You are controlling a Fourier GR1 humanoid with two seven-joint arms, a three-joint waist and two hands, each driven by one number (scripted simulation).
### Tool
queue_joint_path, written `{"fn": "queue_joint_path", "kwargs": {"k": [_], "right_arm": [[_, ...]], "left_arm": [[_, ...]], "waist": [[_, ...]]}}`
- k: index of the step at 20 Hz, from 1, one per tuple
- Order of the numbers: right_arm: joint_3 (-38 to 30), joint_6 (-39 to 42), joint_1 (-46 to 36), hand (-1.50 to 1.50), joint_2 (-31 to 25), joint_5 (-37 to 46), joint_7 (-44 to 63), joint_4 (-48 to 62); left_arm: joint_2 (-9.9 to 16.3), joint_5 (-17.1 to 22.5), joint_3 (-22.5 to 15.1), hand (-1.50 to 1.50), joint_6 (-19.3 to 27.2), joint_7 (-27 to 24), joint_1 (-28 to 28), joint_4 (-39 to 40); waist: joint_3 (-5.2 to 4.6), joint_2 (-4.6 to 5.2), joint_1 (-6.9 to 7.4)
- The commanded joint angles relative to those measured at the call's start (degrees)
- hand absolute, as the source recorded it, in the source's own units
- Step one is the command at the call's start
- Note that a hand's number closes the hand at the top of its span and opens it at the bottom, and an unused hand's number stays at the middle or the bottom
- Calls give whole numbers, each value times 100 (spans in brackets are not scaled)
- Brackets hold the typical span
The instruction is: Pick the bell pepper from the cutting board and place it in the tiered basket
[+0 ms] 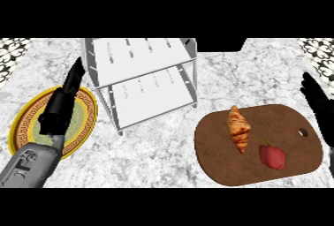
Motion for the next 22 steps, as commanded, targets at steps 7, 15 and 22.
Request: {"fn": "queue_joint_path", "kwargs": {"k": [7, 15, 22], "right_arm": [[261, -2599, -249, -150, 287, 2434, 615, 193], [1045, -4009, -353, -150, 2058, 3234, 20, -186], [1316, -2362, -6, -150, 654, 5074, 2547, -561]], "left_arm": [[-641, 711, -421, 0, -875, 14, 677, 303], [-678, 856, -269, 0, -1152, 230, 786, 221], [-614, 831, -162, 0, -1125, -125, 1019, 432]], "waist": [[7, 326, 181], [83, 229, 162], [1, 148, -11]]}}
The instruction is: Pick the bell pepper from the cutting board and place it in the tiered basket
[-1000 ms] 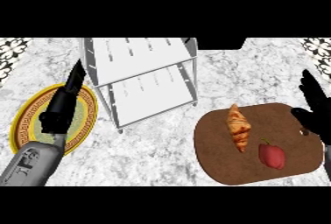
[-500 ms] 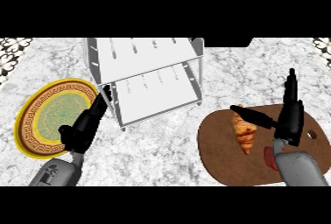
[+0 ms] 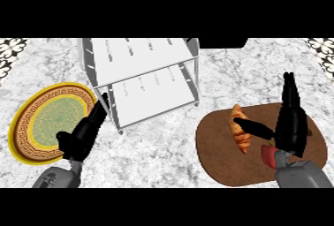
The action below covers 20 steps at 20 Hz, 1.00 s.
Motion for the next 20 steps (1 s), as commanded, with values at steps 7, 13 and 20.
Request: {"fn": "queue_joint_path", "kwargs": {"k": [7, 13, 20], "right_arm": [[791, 3131, 254, -150, -1148, 1369, 2827, -280], [1401, 5147, -311, -150, -551, 1363, 4983, -1439], [1686, 5933, -442, -150, 198, 1845, 6235, -1936]], "left_arm": [[72, 12, 96, 0, -4, 39, -21, 22], [-104, 32, -33, 0, -46, 129, -83, -45], [28, 61, 44, 0, -206, 92, 24, -120]], "waist": [[-66, -25, -81], [-9, -13, 40], [22, 26, 113]]}}
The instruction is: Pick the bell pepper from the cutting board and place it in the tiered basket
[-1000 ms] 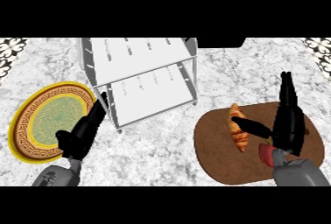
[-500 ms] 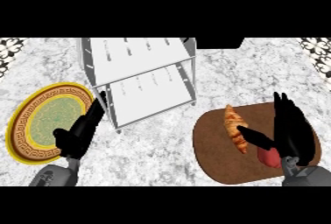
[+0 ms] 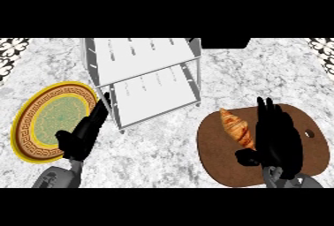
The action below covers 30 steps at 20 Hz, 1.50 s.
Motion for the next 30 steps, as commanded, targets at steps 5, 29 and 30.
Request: {"fn": "queue_joint_path", "kwargs": {"k": [5, 29, 30], "right_arm": [[-40, 1414, -148, -150, 415, 828, 1687, -207], [-1494, 1561, 1429, -150, 1644, 2231, 291, -377], [-1522, 1295, 1260, -150, 1801, 2353, 206, 91]], "left_arm": [[-39, -35, 66, 0, -1, -1, -92, 105], [-190, -245, 328, 0, -203, -12, -375, 402], [-110, -152, 330, 0, -353, -103, 62, 87]], "waist": [[14, 32, -19], [41, 70, -8], [44, 69, 66]]}}
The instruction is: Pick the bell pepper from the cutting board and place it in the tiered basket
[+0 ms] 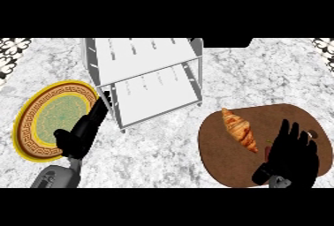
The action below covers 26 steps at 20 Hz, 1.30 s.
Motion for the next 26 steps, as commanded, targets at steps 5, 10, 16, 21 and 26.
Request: {"fn": "queue_joint_path", "kwargs": {"k": [5, 10, 16, 21, 26], "right_arm": [[-465, -202, 278, -150, 175, 243, -7, 409], [-933, 141, 128, -150, 121, 122, -349, 218], [-734, -1300, 179, 150, 77, 362, -1326, 796], [-512, -641, -55, 150, 185, 472, -1097, 308], [-563, -1442, -40, 150, 192, 731, -1240, 986]], "left_arm": [[3, -23, 184, 0, -227, 230, 95, -242], [-370, -343, 172, 0, -23, 223, -140, 42], [-291, -281, 469, 0, -263, 258, -174, 33], [-318, -466, 556, 0, -387, 261, -35, 5], [-557, -703, 369, 0, -350, 321, 347, -543]], "waist": [[3, 3, 14], [3, 4, 0], [4, 6, 12], [2, 2, 6], [3, 3, 24]]}}
